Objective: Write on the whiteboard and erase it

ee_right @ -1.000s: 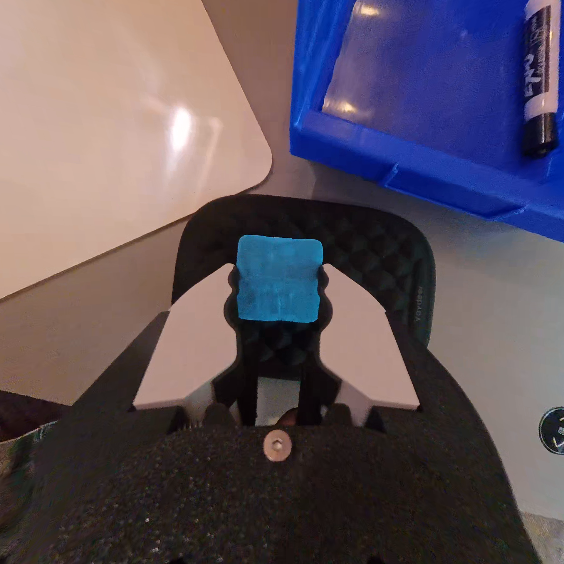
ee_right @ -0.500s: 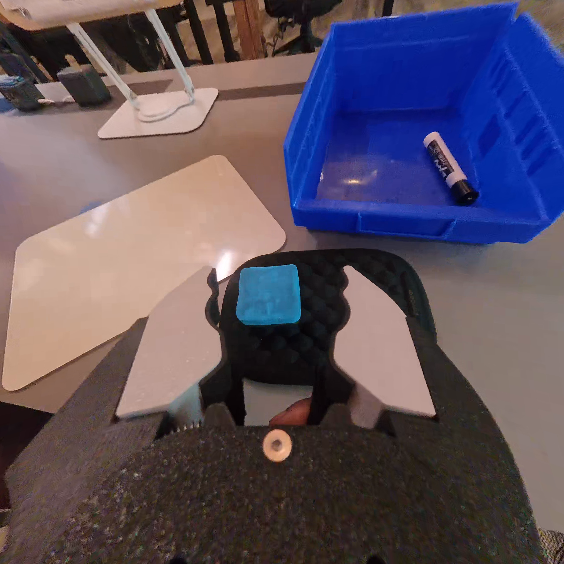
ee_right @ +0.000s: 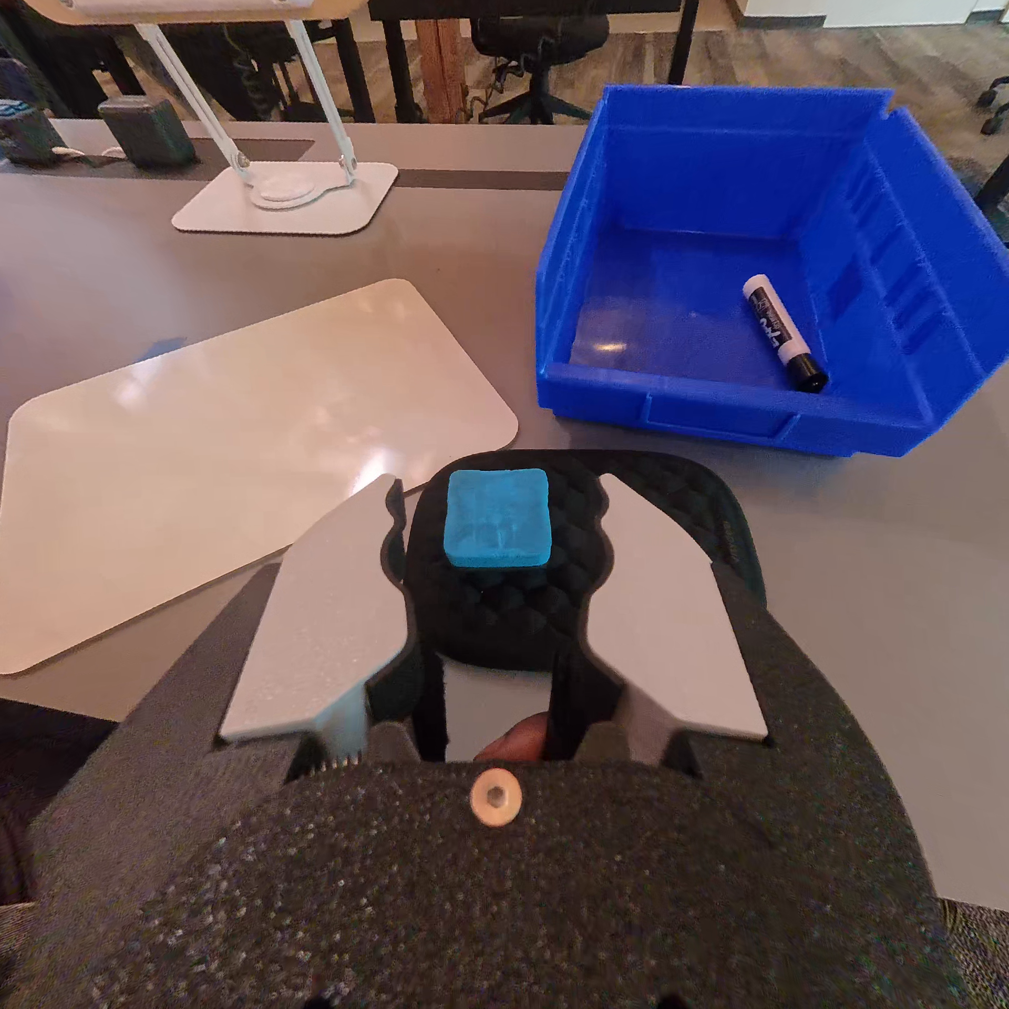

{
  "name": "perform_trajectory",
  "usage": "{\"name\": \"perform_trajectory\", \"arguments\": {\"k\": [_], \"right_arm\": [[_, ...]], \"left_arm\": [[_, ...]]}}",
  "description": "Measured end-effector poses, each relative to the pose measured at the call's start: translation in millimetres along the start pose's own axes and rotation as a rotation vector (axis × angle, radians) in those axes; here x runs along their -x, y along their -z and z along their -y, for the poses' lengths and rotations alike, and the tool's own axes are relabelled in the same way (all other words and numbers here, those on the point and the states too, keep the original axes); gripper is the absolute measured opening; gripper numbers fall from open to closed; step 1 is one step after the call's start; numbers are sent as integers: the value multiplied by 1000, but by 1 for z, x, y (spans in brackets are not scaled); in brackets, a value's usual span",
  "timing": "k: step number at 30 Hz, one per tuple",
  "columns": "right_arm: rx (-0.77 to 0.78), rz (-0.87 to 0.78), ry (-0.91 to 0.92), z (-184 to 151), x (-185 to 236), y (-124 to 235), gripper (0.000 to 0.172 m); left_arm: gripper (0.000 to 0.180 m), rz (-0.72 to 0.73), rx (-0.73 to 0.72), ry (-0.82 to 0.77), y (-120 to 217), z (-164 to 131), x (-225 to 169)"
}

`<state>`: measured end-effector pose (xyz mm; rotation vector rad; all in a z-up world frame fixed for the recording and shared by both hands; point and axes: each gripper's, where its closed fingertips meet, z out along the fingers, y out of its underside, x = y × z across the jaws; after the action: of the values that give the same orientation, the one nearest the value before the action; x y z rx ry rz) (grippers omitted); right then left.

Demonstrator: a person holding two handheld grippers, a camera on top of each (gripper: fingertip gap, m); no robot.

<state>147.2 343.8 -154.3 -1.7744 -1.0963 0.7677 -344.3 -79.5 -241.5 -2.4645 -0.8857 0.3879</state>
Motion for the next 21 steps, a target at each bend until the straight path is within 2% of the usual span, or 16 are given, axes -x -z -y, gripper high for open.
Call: {"name": "perform_trajectory", "arguments": {"k": [2, 5, 6, 8, 12, 14, 17, 20, 21], "right_arm": [[-1, -11, -4, -2, -3, 2, 66], [8, -15, -21, -8, -6, 2, 64], [9, -12, -25, -10, -6, 1, 64], [12, 1, -29, -12, -4, -2, 63], [22, 36, -21, -16, 7, -9, 62], [-9, 94, -24, -10, 20, -10, 59], [-129, 315, -40, 15, 68, -12, 56], [-241, 613, -29, 43, 141, -13, 56], [-260, 719, -13, 50, 169, -13, 56]], "left_arm": [[49, 3, 37, -11, 0, -7, 3], [49, 86, 136, -66, 10, -24, 19], [44, 81, 149, -91, 12, -28, 19], [23, 38, 128, -140, 11, -30, 15], [18, 115, 62, -195, 15, -32, 32], [17, 148, -99, -139, 30, -19, 39], [17, 64, -484, -136, 80, 20, 19], [17, -266, -863, -209, 150, 56, -52], [17, -359, -946, -234, 172, 62, -76]]}}
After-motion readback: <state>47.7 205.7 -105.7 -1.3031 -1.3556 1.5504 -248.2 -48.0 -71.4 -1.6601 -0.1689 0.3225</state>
